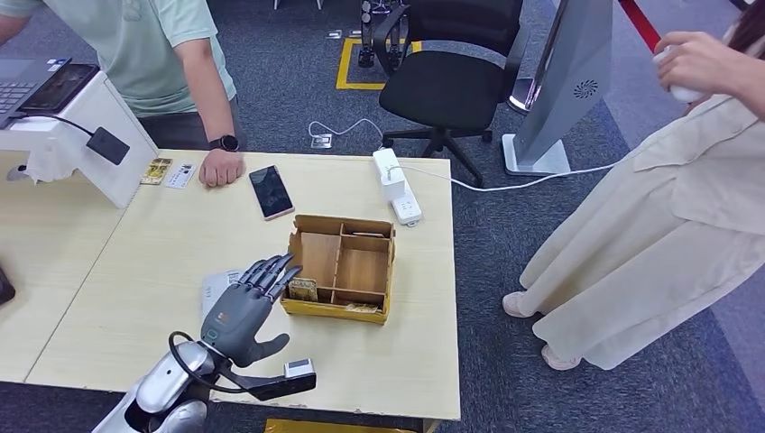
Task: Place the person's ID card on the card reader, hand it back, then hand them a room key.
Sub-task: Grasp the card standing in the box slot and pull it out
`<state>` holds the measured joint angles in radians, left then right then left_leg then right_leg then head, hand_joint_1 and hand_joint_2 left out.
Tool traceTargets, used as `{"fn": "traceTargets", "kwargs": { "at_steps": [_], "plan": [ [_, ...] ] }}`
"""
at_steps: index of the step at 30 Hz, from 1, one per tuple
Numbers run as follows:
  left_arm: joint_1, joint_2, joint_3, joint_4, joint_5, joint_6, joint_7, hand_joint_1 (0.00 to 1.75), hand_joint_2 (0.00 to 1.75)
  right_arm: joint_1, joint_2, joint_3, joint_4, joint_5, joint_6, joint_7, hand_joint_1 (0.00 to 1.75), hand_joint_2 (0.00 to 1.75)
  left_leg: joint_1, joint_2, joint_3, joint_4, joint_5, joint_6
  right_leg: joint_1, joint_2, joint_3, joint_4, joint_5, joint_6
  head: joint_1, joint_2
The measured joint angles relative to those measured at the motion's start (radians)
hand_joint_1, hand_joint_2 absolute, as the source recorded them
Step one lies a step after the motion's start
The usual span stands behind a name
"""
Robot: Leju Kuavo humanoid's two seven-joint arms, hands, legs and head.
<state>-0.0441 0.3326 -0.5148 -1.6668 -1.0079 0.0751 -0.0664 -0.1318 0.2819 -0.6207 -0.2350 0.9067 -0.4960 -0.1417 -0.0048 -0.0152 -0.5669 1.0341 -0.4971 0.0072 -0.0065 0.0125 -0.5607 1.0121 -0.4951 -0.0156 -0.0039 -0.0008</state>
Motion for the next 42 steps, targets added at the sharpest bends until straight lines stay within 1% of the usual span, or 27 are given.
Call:
{"fn": "traceTargets", "kwargs": {
  "at_steps": [18, 37, 42],
  "plan": [
    [-0.115, -0.01, -0.019, 0.101, 0.046, -0.021, -0.013, 0.0, 1.75, -0.009, 0.004, 0.039, 0.0, 0.015, 0.002, 0.014, 0.0, 0.0, 0.0, 0.0, 0.0, 0.0, 0.0, 0.0, 0.0, 0.0, 0.0, 0.0, 0.0, 0.0, 0.0, 0.0],
    [-0.112, 0.016, -0.034, 0.104, 0.073, -0.019, 0.005, 0.0, 1.75, -0.006, 0.004, 0.052, 0.0, 0.016, -0.004, 0.034, 0.0, 0.0, 0.0, 0.0, 0.0, 0.0, 0.0, 0.0, 0.0, 0.0, 0.0, 0.0, 0.0, 0.0, 0.0, 0.0],
    [-0.093, 0.018, -0.035, 0.104, 0.074, -0.018, 0.004, 0.0, 1.75, -0.004, 0.004, 0.052, 0.0, 0.012, -0.004, 0.034, 0.0, 0.0, 0.0, 0.0, 0.0, 0.0, 0.0, 0.0, 0.0, 0.0, 0.0, 0.0, 0.0, 0.0, 0.0, 0.0]
  ]
}}
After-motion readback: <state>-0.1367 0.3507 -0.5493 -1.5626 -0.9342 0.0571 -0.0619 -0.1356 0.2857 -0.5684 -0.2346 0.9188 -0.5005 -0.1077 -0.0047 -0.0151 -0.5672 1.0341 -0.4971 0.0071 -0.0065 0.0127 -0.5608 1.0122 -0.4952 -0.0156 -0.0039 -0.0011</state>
